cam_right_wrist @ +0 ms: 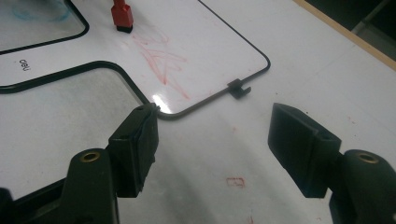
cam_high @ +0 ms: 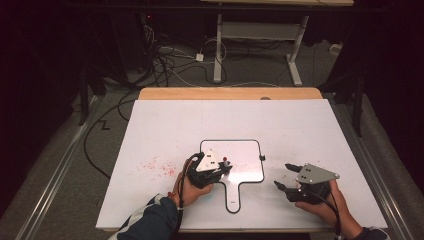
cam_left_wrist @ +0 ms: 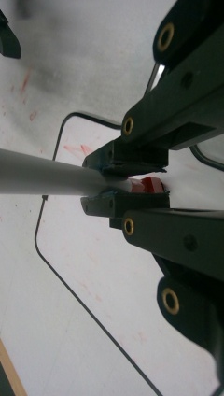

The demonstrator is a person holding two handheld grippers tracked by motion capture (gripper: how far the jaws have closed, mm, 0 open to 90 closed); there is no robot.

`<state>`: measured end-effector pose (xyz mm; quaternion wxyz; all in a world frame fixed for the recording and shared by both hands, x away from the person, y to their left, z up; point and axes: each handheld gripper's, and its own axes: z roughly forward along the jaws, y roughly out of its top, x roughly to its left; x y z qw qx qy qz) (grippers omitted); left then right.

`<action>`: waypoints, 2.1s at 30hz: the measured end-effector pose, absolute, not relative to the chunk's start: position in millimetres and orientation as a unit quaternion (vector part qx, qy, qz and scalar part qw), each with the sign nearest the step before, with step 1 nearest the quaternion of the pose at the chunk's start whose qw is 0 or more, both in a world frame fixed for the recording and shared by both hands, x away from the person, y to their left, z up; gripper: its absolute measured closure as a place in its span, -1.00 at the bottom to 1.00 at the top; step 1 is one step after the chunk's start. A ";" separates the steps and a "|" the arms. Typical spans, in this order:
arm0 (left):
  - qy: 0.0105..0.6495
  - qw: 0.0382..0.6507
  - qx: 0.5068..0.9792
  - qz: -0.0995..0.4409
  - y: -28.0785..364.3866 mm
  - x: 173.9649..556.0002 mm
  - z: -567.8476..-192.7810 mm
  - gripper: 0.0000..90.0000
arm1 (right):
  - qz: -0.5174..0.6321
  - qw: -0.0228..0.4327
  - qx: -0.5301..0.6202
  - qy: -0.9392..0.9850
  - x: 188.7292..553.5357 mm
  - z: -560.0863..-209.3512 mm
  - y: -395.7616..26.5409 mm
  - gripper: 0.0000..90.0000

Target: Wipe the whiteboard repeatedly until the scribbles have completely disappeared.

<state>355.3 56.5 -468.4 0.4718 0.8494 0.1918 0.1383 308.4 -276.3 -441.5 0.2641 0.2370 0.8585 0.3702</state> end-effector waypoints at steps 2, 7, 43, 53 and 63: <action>0.204 0.464 0.849 0.147 61.3 357.1 -467.8 0.75 | 0.369 0.262 0.238 0.859 308.4 -441.4 -275.7 -0.24; 0.235 0.456 0.846 0.148 72.2 363.4 -466.0 0.75 | 0.365 0.263 0.234 0.862 307.2 -442.2 -274.5 -0.25; 0.261 0.411 0.853 0.188 43.0 372.5 -458.6 0.75 | 0.353 0.280 0.242 0.859 304.1 -441.7 -280.6 -0.25; 0.247 0.444 0.847 0.159 11.9 374.0 -461.8 0.75 | 0.348 0.277 0.238 0.863 307.0 -443.2 -275.8 -0.24; 0.226 0.456 0.849 0.143 -13.7 371.9 -462.4 0.75 | 0.349 0.276 0.240 0.863 307.3 -444.3 -278.5 -0.24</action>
